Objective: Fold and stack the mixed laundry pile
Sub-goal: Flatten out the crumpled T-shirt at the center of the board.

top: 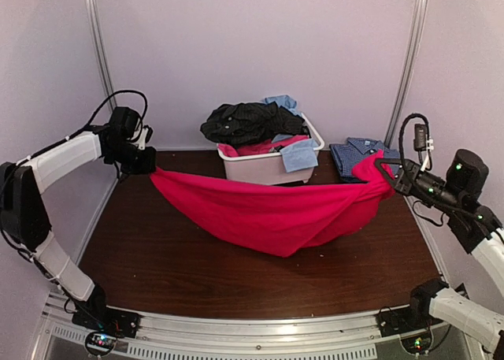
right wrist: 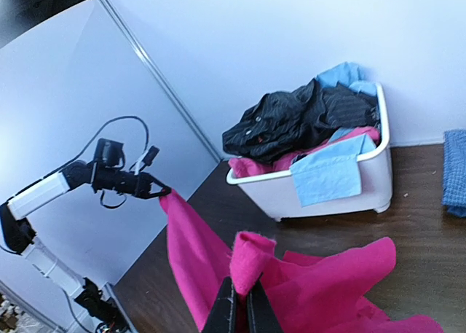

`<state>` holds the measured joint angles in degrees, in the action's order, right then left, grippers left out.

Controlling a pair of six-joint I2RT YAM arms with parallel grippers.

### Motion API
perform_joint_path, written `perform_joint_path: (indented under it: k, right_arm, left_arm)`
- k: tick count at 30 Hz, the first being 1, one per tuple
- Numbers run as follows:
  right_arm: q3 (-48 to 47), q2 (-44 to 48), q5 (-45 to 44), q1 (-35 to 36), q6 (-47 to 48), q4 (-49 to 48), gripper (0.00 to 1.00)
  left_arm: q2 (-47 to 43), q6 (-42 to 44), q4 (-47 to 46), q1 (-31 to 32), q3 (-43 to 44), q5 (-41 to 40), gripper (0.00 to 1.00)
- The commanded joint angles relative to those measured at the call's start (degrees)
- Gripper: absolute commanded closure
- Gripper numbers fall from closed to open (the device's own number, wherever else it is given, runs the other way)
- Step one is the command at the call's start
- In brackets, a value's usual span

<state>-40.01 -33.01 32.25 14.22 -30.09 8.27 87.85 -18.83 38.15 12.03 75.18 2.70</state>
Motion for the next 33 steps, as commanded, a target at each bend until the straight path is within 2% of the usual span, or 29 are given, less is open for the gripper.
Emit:
perform_joint_path:
  k: [1,5,7,8,9,11,13,16,18,22,29,32,33]
  right_arm:
    - [2.2,-7.4,12.0,-0.3,-7.6,-11.7,1.00]
    - [2.4,-11.4,9.6,-0.2,-7.8,-15.7,1.00]
    - [2.1,-13.1,7.5,-0.1,-6.8,-15.9,1.00]
    - [1.6,-14.1,5.8,-0.2,-6.2,-14.9,1.00]
    - [1.3,-14.9,4.7,-0.1,-5.6,-14.3,1.00]
    - [1.2,-17.0,0.9,-0.1,-5.4,-14.0,1.00]
    - [1.3,-19.5,-1.4,-0.1,-5.3,-14.6,1.00]
    - [1.2,-23.2,-3.2,-0.1,-5.3,-15.4,1.00]
    - [0.6,-24.9,-4.4,-0.1,-4.7,-14.9,1.00]
    - [0.1,-26.0,-5.5,-0.1,-4.2,-15.0,1.00]
    - [-0.9,-25.4,-7.1,-0.2,-2.8,-11.8,1.00]
    - [-0.6,-24.7,-6.9,-0.2,-2.6,-11.0,1.00]
    - [-0.6,-24.6,-6.6,-0.2,-2.6,-10.7,1.00]
  left_arm:
    - [6.8,-1.1,-0.1,-0.8,6.8,-5.4,0.98]
    - [11.1,-0.5,0.3,-1.2,11.2,-9.4,0.84]
    - [7.4,0.3,-3.9,-0.4,7.3,-8.4,0.69]
    - [4.6,1.1,-6.2,0.5,4.5,-7.6,0.57]
    - [1.8,1.4,-7.4,2.1,1.9,-7.6,0.51]
    - [-2.8,3.7,-9.1,7.0,-2.9,-6.5,0.44]
    - [-5.9,5.4,-10.3,14.5,-7.4,-5.2,0.44]
    - [-7.0,8.8,-16.1,24.5,-15.3,2.2,0.45]
    - [-5.0,10.2,-19.2,30.6,-18.4,4.2,0.45]
    - [3.0,14.3,-22.1,39.9,-18.4,3.2,0.45]
    - [16.9,24.0,-24.1,46.3,-11.4,-6.0,0.41]
    - [20.2,27.6,-25.5,46.9,-10.9,-5.4,0.41]
    - [20.7,28.3,-25.6,46.9,-11.0,-5.0,0.45]
